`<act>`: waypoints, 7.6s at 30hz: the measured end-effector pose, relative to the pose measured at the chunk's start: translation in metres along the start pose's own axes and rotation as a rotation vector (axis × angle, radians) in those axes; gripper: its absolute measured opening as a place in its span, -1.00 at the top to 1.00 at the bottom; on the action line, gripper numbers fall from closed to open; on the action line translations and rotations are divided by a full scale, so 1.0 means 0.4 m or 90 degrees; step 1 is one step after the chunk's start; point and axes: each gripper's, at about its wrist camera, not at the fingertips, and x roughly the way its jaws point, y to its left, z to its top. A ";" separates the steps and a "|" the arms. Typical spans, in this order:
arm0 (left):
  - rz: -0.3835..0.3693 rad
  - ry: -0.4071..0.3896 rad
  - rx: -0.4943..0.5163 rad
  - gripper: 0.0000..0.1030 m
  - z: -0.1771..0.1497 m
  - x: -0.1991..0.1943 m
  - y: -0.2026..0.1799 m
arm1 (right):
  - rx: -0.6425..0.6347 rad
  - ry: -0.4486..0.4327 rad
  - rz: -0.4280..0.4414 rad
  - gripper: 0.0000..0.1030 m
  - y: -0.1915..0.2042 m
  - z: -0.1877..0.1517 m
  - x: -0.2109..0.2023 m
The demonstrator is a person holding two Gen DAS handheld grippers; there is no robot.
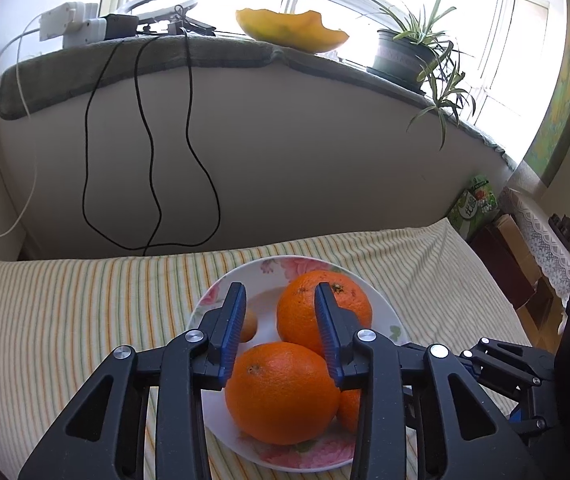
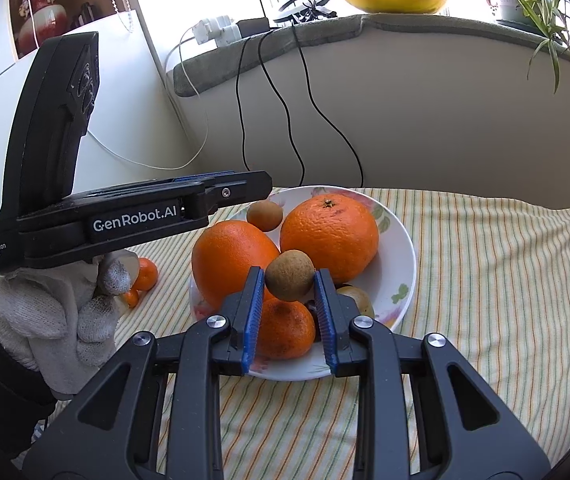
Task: Organize fruits
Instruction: 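Lower the kiwi onto the plate and open the left tool while the right tool releases its kiwi, then move both tools back from the plate toward the two loose tangerines, then close the right tool on the larger tangerine while the left tool closes on the smaller one, then lift and carry both tangerines over the plate with both tools, then lower the tangerines onto the plate and open both tools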
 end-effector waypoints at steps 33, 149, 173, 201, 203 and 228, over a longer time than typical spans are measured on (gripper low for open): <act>0.020 -0.015 -0.002 -0.36 -0.008 -0.051 0.000 | 0.002 -0.029 -0.011 -0.65 0.022 -0.009 -0.046; 0.056 0.059 -0.078 0.50 -0.298 -0.180 0.269 | -0.058 0.167 0.130 0.25 0.363 0.031 0.336; 0.033 0.007 -0.073 0.50 -0.225 -0.224 0.224 | -0.006 0.044 0.123 0.25 0.220 0.092 0.076; -0.019 0.000 -0.022 0.50 -0.044 -0.074 0.096 | 0.061 -0.007 0.055 0.25 -0.031 0.125 -0.008; -0.020 0.001 -0.020 0.50 -0.039 -0.066 0.094 | 0.062 -0.006 0.056 0.25 -0.037 0.133 0.003; -0.016 0.010 -0.023 0.50 -0.024 -0.033 0.103 | 0.070 0.027 0.072 0.25 -0.047 0.166 0.133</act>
